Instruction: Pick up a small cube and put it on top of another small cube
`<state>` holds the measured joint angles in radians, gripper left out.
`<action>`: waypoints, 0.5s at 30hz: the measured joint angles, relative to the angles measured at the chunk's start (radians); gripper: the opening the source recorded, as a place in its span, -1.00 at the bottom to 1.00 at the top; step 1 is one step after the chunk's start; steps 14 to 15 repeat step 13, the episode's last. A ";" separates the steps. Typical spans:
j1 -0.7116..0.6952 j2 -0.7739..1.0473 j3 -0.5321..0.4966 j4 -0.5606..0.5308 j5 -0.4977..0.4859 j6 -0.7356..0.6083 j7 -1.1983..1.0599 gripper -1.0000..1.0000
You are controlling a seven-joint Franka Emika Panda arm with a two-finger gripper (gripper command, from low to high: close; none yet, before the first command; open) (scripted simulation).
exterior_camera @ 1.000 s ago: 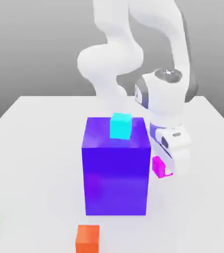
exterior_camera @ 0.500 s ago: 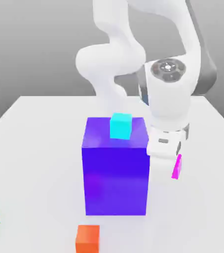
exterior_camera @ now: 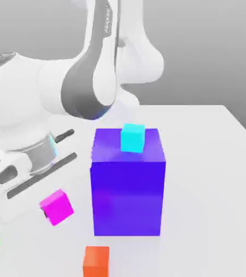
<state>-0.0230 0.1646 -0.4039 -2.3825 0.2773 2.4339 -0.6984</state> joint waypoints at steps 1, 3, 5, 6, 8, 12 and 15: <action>-0.022 0.018 -0.014 0.003 -0.014 0.017 -0.050 -1.00; -0.070 0.054 -0.040 0.008 -0.038 0.051 -0.154 -1.00; -0.129 0.072 -0.076 0.027 -0.061 0.089 -0.248 -1.00; -0.152 0.094 -0.077 0.036 -0.048 0.114 -0.284 -1.00; -0.187 0.158 -0.051 0.046 0.004 0.171 -0.342 -1.00; -0.224 0.221 -0.009 0.054 0.055 0.224 -0.383 1.00; -0.224 0.221 -0.009 0.054 0.055 0.224 -0.383 1.00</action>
